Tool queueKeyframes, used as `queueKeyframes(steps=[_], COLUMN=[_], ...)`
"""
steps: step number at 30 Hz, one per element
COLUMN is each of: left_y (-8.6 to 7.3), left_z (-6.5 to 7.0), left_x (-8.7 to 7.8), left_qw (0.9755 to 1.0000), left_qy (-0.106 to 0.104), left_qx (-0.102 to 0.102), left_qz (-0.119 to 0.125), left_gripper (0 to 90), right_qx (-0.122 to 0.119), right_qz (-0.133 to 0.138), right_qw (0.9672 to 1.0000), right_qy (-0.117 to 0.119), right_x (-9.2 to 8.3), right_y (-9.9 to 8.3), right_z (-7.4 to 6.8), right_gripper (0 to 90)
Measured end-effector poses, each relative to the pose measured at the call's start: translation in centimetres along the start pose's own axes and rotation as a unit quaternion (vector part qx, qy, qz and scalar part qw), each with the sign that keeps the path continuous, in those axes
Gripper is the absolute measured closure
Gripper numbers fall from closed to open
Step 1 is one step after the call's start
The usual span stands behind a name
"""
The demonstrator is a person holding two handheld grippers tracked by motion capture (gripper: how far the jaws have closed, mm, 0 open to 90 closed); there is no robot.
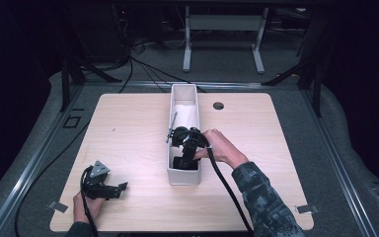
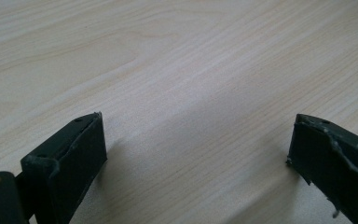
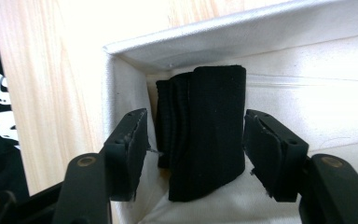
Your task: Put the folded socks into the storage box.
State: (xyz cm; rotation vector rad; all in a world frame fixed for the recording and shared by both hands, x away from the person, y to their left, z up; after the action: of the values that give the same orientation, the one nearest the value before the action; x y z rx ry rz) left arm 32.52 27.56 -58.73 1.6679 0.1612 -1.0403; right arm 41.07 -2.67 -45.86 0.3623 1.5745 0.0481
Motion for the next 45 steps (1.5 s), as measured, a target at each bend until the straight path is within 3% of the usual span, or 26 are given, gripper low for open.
queueKeyframes(steps=[5,7,8,11,14,15,20,24,30,32,35,36,41,45], left_y=[0.0,0.0,0.0,0.0,0.0,0.0,0.0,0.0,0.0,0.0,0.0,0.0,0.0,0.0], left_z=[0.0,0.0,0.0,0.0,0.0,0.0,0.0,0.0,0.0,0.0,0.0,0.0,0.0,0.0], left_x=[0.0,0.0,0.0,0.0,0.0,0.0,0.0,0.0,0.0,0.0,0.0,0.0,0.0,0.0], left_qw=[1.0,1.0,1.0,1.0,1.0,1.0,1.0,1.0,1.0,1.0,1.0,1.0,1.0,1.0], left_qy=[0.0,0.0,0.0,0.0,0.0,0.0,0.0,0.0,-0.001,-0.002,-0.002,-0.001,-0.002,-0.002], left_qx=[0.0,0.001,0.001,0.001,0.001,0.001,0.001,0.001,0.001,0.003,0.003,0.003,0.004,0.003], left_qz=[0.0,0.0,0.0,0.0,0.0,0.0,0.0,0.0,0.0,0.0,0.0,0.0,0.001,0.001], left_gripper=[3.8,3.9,3.9,4.0,3.9,4.0,4.0,4.0,4.1,4.2,4.3,4.5,4.5,4.5], right_qx=[0.02,0.02,0.029,0.032,0.043,0.045,0.053,0.059,0.066,0.074,0.079,0.086,0.102,0.127], right_qz=[0.039,0.043,0.063,0.07,0.098,0.116,0.113,0.131,0.138,0.143,0.14,0.14,0.139,0.14], right_qw=[0.999,0.9988,0.9974,0.9965,0.9928,0.9912,0.9904,0.9871,0.9844,0.9823,0.9818,0.9799,0.9782,0.9742], right_qy=[-0.01,-0.013,-0.02,-0.032,-0.054,-0.045,-0.06,-0.07,-0.086,-0.095,-0.102,-0.113,-0.115,-0.124], right_x=[-1.7,-2.0,-2.7,-3.3,-4.7,-4.7,-5.4,-6.3,-7.3,-7.8,-8.0,-8.2,-8.2,-8.1], right_y=[-0.4,-0.4,-0.6,-0.7,-1.2,-1.3,-1.9,-2.8,-4.1,-5.3,-6.1,-6.9,-8.8,-11.0], right_z=[0.2,0.2,0.2,0.2,0.0,0.0,-0.1,-0.5,-0.8,-1.0,-1.1,-1.1,-1.0,-0.7], right_gripper=[37.8,36.5,32.6,25.2,17.1,16.7,14.1,10.0,7.1,6.4,6.1,5.9,5.8,4.4])
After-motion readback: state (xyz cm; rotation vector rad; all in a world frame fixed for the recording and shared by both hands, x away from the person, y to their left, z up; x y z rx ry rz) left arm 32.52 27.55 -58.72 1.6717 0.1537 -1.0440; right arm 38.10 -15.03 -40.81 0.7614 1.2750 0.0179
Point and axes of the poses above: each handheld gripper's, and its own axes: x roughly forward along the jaws, y roughly out of its top, z roughly to its right, the point moved 2 cm from there along x, roughly forward along the jaws
